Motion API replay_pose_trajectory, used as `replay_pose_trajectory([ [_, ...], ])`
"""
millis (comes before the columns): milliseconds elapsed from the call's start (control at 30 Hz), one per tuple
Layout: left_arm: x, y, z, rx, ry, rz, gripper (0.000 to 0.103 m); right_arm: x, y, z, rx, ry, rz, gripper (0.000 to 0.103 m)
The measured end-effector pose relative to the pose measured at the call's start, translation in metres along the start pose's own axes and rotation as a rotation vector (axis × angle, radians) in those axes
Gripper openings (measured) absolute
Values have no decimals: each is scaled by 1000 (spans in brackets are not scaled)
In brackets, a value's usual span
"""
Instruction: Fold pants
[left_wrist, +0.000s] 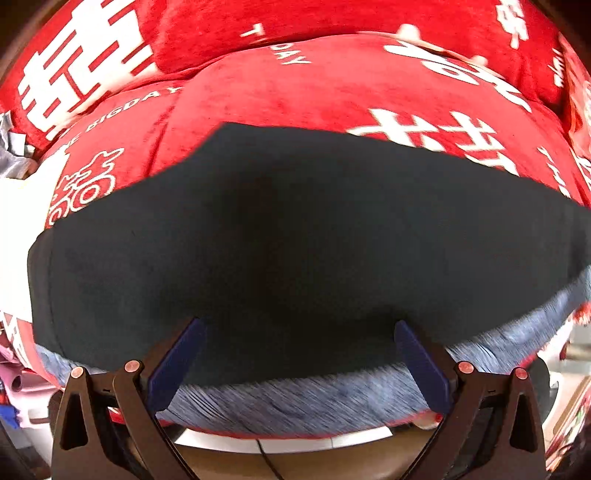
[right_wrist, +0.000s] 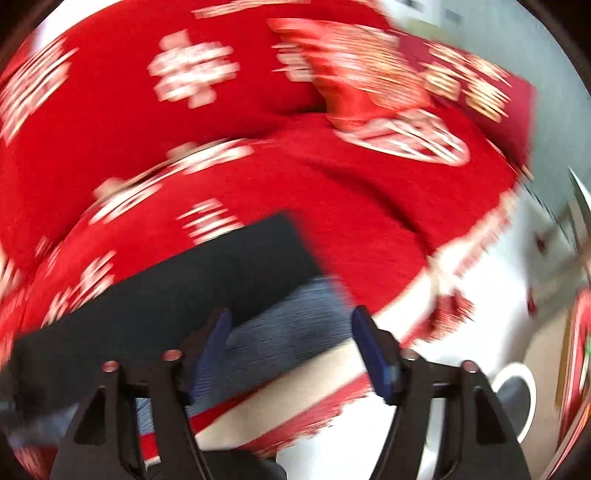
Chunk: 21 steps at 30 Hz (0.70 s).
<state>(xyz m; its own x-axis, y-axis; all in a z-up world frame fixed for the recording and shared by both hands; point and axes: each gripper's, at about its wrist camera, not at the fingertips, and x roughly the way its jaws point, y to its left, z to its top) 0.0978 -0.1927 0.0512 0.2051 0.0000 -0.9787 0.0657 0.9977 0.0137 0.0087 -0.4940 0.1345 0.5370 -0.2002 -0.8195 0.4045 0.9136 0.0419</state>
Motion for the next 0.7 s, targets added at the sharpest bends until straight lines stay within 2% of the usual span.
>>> replay_pose_trajectory([
  [67,-2,-6,-6,11,-7,-13,103,6,43,-15,-96,38,87,79],
  [167,2,-8,-14,35,0,11,103,24,103,-39,-232,122,150,78],
  [233,9,2,-16,17,0,24,103,38,125,-50,-288,164,144,78],
  [300,13,16,-14,-21,6,-6,103,46,132,-53,-309,144,107,81],
  [400,17,41,-6,-102,9,-9,103,55,116,-39,-268,147,104,82],
  [467,21,55,-2,-142,16,-44,103,64,100,-30,-226,152,106,85],
  [533,20,60,0,-147,6,-47,103,71,73,-17,-150,163,110,86],
  [600,19,61,0,-129,0,-44,103,80,57,-6,-106,163,63,87],
  [700,18,63,0,-127,-1,-43,103,87,13,5,30,165,26,87],
])
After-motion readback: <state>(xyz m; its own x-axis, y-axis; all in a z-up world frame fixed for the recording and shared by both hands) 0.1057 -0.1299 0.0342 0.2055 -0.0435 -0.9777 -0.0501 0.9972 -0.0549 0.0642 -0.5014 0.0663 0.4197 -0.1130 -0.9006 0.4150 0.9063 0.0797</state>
